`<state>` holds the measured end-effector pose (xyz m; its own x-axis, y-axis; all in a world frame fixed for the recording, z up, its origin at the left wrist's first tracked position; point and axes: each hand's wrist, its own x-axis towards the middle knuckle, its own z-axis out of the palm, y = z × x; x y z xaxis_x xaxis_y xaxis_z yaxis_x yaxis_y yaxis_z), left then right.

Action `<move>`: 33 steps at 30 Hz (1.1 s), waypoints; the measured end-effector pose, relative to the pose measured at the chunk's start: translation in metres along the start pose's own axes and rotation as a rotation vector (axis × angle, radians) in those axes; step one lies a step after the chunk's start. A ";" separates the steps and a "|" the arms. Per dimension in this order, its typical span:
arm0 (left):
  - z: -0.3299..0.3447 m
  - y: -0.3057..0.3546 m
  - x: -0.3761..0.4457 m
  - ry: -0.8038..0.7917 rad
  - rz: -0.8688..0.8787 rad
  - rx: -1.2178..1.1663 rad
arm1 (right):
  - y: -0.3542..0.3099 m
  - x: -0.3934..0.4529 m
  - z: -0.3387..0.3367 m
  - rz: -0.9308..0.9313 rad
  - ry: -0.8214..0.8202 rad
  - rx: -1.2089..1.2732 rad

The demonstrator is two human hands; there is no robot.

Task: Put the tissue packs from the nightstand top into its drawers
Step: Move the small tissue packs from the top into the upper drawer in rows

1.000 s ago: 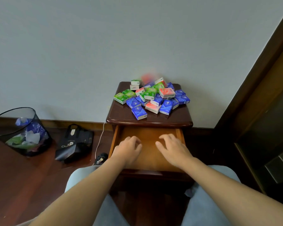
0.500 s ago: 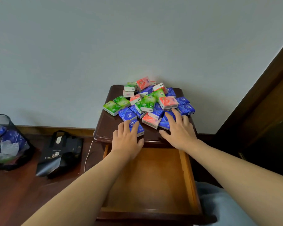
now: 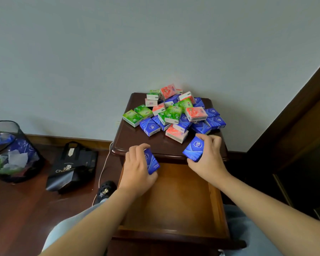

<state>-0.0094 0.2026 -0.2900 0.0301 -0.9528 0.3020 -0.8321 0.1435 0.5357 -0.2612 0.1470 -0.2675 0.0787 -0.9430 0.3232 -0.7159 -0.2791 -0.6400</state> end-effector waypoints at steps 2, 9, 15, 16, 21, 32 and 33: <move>0.000 -0.010 -0.024 0.032 -0.072 -0.108 | -0.006 -0.022 0.004 0.084 -0.058 0.119; -0.014 -0.026 -0.078 0.171 -0.453 -0.413 | -0.036 -0.076 0.051 0.478 -0.280 0.450; -0.018 -0.033 -0.090 0.338 -0.608 -0.614 | -0.054 -0.086 0.106 0.827 -0.313 0.557; -0.017 -0.034 -0.091 0.351 -0.629 -0.633 | -0.055 -0.084 0.114 0.869 -0.313 0.573; -0.016 -0.038 -0.091 0.357 -0.677 -0.715 | -0.063 -0.070 0.152 0.954 -0.334 0.581; -0.013 -0.047 -0.089 0.474 -0.729 -0.694 | -0.077 -0.050 0.207 0.911 -0.219 0.433; -0.013 -0.047 -0.089 0.468 -0.728 -0.693 | -0.077 -0.050 0.206 0.912 -0.221 0.426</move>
<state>0.0341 0.2844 -0.3319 0.7141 -0.6961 -0.0742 -0.0454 -0.1519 0.9874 -0.0673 0.1779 -0.3778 -0.2146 -0.8287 -0.5169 -0.2649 0.5587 -0.7859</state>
